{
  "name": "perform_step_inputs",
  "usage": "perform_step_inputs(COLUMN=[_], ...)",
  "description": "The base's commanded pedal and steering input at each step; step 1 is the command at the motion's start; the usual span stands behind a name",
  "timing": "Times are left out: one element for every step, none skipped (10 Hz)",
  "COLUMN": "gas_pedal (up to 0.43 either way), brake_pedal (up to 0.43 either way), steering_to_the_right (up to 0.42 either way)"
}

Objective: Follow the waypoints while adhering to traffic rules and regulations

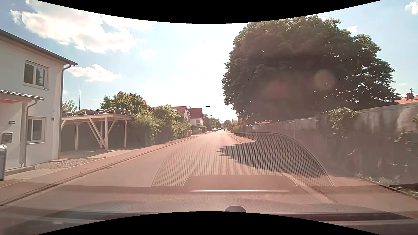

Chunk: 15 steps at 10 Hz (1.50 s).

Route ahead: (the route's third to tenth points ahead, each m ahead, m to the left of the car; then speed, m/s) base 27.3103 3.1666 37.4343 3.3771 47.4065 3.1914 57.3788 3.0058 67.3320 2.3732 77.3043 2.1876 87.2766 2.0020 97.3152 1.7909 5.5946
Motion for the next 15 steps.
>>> perform_step_inputs(gas_pedal=[0.177,0.177,0.177,0.177,0.177,0.177,0.177,0.169,0.169,0.157,0.157,0.138,0.138,0.13,0.13], brake_pedal=[0.0,0.0,0.0,0.0,0.0,0.0,0.0,0.0,0.0,0.0,0.0,0.0,0.0,0.0,0.0], steering_to_the_right=[0.0,0.0,0.0,0.001,0.001,0.001,0.001,0.001,0.001,0.001,0.001,0.001,0.001,0.001,0.001])
